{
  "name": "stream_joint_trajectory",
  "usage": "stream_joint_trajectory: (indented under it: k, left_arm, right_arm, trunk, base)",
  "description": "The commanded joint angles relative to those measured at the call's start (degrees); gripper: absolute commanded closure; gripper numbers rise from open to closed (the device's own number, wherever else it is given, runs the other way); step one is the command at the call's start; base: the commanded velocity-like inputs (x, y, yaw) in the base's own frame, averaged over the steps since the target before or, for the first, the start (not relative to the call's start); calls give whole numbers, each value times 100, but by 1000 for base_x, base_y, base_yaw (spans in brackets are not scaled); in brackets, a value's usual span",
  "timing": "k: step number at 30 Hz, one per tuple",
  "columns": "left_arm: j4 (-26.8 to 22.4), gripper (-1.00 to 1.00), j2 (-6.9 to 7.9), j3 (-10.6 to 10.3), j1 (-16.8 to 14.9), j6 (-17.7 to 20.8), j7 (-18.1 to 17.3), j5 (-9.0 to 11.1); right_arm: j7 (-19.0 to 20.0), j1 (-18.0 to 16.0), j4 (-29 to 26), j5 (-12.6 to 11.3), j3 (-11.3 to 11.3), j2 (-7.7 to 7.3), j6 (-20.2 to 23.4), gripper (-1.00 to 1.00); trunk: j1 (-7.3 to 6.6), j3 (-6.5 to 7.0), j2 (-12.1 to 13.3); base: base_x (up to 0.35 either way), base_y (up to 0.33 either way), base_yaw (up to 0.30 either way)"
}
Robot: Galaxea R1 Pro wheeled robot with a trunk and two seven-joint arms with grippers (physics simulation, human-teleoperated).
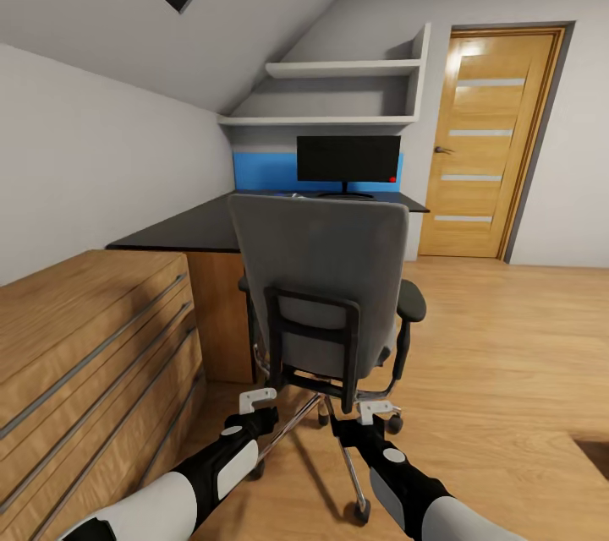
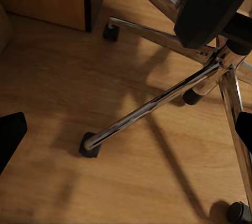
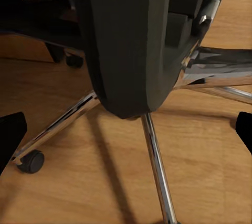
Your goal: In the bedroom, organize the workspace by keeping the computer under the desk, ensuring the monitor is on the desk, placing the keyboard on the desk next to the monitor, placing the mouse on the desk next to the keyboard, moving the folder from the swivel chair onto the desk next to the mouse, stacking the notebook on top of the folder with the pen on top of the notebook, and positioning the swivel chair next to the desk.
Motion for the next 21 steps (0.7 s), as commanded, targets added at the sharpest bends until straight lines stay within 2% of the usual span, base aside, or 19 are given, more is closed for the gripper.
stream_joint_trajectory:
  k: [1, 13, 21]
  left_arm:
    - [-5, -100, 3, -48, -6, -15, 37, 50]
    - [-5, -100, 3, -48, -6, -14, 37, 50]
    - [3, -100, 3, -48, -6, -20, 37, 50]
  right_arm:
    - [-5, -5, 8, -59, 42, -2, -26, -100]
    - [-37, -5, 7, -86, 26, -7, -26, -100]
    - [-39, -5, 7, -90, 22, -8, -26, -100]
  trunk:
    - [-1, -6, -3]
    - [-1, -6, -3]
    - [-1, -6, -3]
  base:
    - [0, 0, 0]
    - [9, 2, 0]
    - [197, 15, 0]
